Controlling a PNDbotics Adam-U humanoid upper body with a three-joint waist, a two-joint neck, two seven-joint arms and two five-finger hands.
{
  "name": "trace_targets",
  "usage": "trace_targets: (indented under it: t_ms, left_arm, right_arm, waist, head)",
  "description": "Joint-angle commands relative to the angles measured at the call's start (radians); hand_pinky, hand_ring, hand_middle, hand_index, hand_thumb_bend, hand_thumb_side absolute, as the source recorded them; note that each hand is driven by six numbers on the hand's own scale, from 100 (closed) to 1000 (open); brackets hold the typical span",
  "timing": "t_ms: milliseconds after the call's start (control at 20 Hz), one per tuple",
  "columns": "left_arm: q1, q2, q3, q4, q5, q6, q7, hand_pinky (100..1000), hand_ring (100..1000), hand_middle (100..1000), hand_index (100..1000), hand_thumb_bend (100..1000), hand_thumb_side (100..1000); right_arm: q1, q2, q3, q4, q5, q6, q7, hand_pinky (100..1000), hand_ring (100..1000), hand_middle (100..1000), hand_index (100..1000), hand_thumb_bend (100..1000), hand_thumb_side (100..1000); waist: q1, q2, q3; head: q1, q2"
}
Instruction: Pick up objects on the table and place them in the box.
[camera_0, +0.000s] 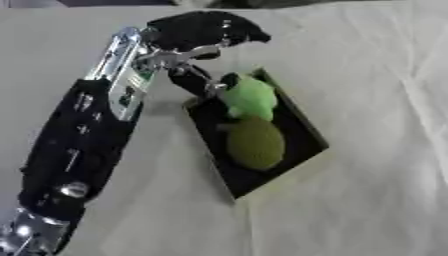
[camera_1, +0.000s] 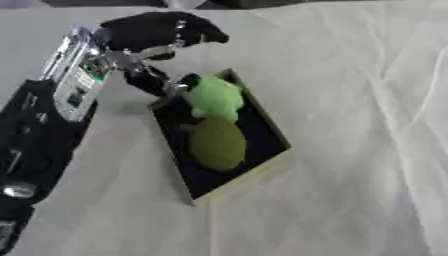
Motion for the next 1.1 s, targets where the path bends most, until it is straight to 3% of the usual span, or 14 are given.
trace_targets:
  t_ms: [50, 300, 550, 600, 650, 850, 1100]
  left_arm:
    - [-0.026, 0.061, 0.039, -0.046, 0.130, -0.145, -0.258, 957, 938, 862, 994, 100, 167]
    - [-0.045, 0.103, 0.085, -0.086, 0.274, -0.086, -0.344, 950, 932, 851, 988, 100, 161]
    - [-0.042, 0.126, 0.137, -0.133, 0.345, -0.016, -0.321, 905, 881, 797, 951, 100, 212]
    - [-0.038, 0.134, 0.156, -0.145, 0.356, 0.014, -0.285, 901, 874, 791, 946, 100, 245]
    - [-0.032, 0.143, 0.172, -0.156, 0.372, 0.044, -0.240, 898, 857, 777, 933, 100, 350]
    - [0.005, 0.209, 0.205, -0.206, 0.466, 0.139, -0.039, 872, 807, 739, 894, 100, 503]
    - [0.088, 0.319, 0.228, -0.305, 0.585, 0.174, 0.186, 851, 788, 725, 882, 100, 628]
  right_arm:
    - [-0.010, -0.020, -0.012, -0.014, 0.000, -0.001, -0.006, 893, 854, 627, 766, 100, 528]
    - [-0.010, -0.022, -0.010, -0.014, 0.000, -0.001, -0.006, 893, 854, 627, 766, 100, 528]
    - [-0.010, -0.023, -0.012, -0.014, 0.001, -0.003, -0.008, 893, 854, 627, 766, 100, 528]
    - [-0.010, -0.023, -0.013, -0.014, 0.001, -0.004, -0.009, 893, 854, 628, 766, 100, 528]
    - [-0.011, -0.024, -0.013, -0.014, 0.002, -0.005, -0.011, 893, 854, 628, 766, 100, 528]
    - [-0.016, -0.026, -0.015, -0.014, 0.003, -0.012, -0.017, 893, 854, 629, 767, 100, 528]
    - [-0.025, -0.026, -0.018, -0.014, 0.003, -0.022, -0.029, 893, 853, 631, 767, 100, 528]
  waist:
    - [-0.004, -0.033, 0.002]
    - [-0.005, -0.036, 0.004]
    - [-0.006, -0.036, 0.006]
    - [-0.006, -0.035, 0.007]
    - [-0.007, -0.035, 0.007]
    - [-0.008, -0.032, 0.011]
    - [-0.018, -0.027, 0.018]
  head:
    - [-0.024, 0.014]
    - [-0.045, 0.032]
    - [-0.046, 0.034]
    - [-0.045, 0.033]
    - [-0.045, 0.031]
    - [-0.043, 0.023]
    - [-0.036, 0.011]
